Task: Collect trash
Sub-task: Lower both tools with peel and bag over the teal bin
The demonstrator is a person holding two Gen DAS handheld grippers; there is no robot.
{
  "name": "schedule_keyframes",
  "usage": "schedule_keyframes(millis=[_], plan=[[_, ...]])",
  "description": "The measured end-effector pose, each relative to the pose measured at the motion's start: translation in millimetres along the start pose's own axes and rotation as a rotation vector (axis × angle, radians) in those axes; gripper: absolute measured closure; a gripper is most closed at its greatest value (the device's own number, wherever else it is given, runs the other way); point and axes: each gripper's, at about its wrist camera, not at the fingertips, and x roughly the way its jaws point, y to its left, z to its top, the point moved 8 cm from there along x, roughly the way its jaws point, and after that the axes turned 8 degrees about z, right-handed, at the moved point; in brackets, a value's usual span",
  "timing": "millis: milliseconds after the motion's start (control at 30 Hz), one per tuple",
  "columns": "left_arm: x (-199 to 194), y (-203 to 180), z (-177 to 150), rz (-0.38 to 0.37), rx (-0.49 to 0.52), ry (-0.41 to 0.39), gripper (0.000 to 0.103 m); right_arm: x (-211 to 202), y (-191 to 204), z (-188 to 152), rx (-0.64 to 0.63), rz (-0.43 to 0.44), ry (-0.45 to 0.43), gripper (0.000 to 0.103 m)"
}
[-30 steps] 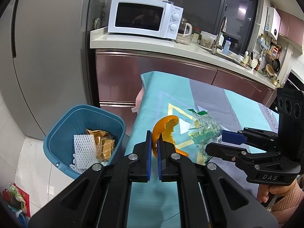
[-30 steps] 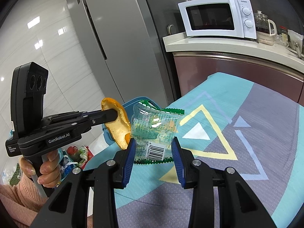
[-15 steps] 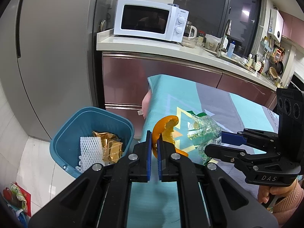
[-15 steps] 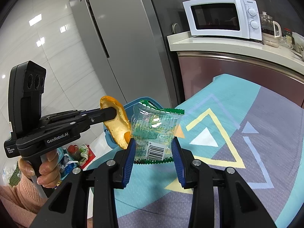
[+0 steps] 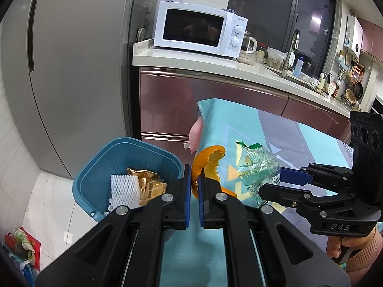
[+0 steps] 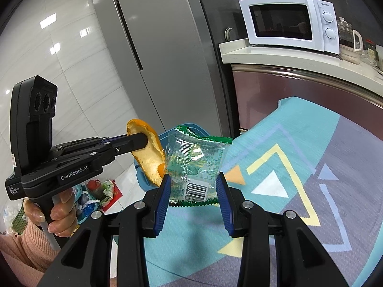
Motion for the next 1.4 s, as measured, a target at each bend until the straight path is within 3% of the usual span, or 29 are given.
schedule_keyframes(millis=[567, 1400], plan=[[9, 39, 5, 0.071, -0.043, -0.003, 0.097, 29, 12, 17, -0.054, 0.009, 0.042, 0.066], [19, 64, 3, 0.125, -0.076, 0.007, 0.097, 68, 16, 29, -0.058, 0.035, 0.106, 0.066]])
